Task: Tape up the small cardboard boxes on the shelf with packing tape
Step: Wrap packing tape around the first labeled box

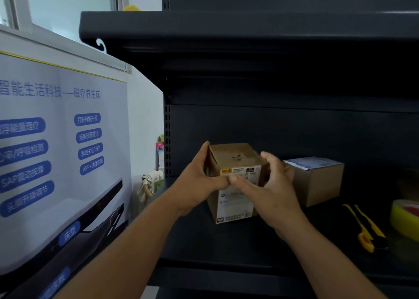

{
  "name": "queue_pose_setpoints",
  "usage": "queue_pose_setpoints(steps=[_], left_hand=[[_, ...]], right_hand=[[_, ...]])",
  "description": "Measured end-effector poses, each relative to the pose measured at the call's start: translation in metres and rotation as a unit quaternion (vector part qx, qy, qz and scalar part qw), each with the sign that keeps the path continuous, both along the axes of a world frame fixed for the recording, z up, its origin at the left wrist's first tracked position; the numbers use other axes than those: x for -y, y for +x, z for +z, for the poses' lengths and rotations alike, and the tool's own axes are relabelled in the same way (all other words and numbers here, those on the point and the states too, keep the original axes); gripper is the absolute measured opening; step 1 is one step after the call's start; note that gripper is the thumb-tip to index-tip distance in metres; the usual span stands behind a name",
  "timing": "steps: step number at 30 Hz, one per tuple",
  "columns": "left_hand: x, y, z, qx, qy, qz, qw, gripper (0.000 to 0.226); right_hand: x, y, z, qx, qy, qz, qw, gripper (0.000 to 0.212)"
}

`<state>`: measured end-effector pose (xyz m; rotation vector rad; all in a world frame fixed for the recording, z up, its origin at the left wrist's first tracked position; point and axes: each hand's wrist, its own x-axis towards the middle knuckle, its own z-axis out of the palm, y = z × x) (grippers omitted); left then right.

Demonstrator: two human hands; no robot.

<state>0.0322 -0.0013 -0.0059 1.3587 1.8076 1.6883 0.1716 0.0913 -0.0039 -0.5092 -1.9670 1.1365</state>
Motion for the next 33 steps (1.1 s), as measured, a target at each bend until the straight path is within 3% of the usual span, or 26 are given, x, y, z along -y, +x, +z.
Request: queue_pose_setpoints(steps=[5,11,21,26,33], left_hand=[[-0.016,0.000,0.000,0.012,-0.019,0.003,1.000,0.099],[-0.021,0.005,-0.002,-0.018,0.005,0.045,0.999,0.119],[-0.020,0.046,0.027,-0.129,0.110,0.140,0.976,0.075],[-0.031,0.064,0.030,-0.137,0.131,0.124,0.974,0.066],[-0.060,0.098,0.028,-0.106,0.127,0.068,0.984,0.059]], right_hand=[[-0.006,0.000,-0.003,0.013,0.003,-0.020,1.000,0.095],[-0.008,0.002,-0.002,0.008,0.006,-0.030,1.000,0.098],[-0.009,0.011,0.009,-0.046,0.056,-0.056,0.996,0.080],[-0.017,0.020,0.014,-0.095,0.039,-0.067,0.992,0.067],[-0.037,0.051,0.019,-0.095,0.027,-0.118,0.988,0.062]])
